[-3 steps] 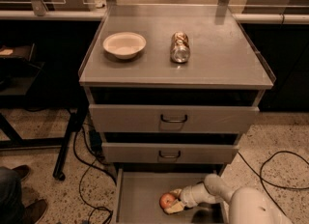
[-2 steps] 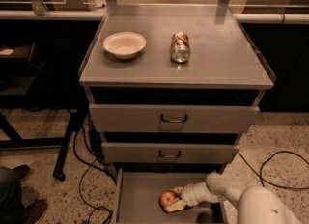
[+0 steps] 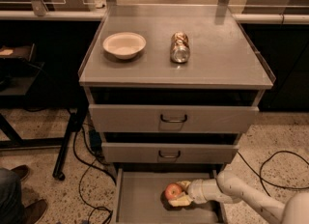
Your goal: Pick apple from bottom drawer and place on counter
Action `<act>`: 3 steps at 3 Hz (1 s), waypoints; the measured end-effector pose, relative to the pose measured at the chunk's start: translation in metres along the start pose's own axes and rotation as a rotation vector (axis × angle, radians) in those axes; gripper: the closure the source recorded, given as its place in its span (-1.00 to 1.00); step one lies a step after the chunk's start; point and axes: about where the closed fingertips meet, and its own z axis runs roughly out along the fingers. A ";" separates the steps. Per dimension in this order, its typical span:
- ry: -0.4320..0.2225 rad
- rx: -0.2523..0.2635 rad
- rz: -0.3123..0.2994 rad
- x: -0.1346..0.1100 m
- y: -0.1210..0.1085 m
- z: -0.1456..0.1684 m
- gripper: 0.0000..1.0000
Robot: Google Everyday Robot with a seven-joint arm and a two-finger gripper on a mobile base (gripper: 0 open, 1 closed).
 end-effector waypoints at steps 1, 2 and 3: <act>0.012 -0.031 0.000 0.001 0.026 0.004 1.00; 0.012 -0.036 0.001 0.002 0.027 0.006 1.00; 0.023 0.027 0.023 0.001 0.035 -0.027 1.00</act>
Offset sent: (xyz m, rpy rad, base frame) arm -0.0151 -0.0017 0.0212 -0.0330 -0.0200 -0.0007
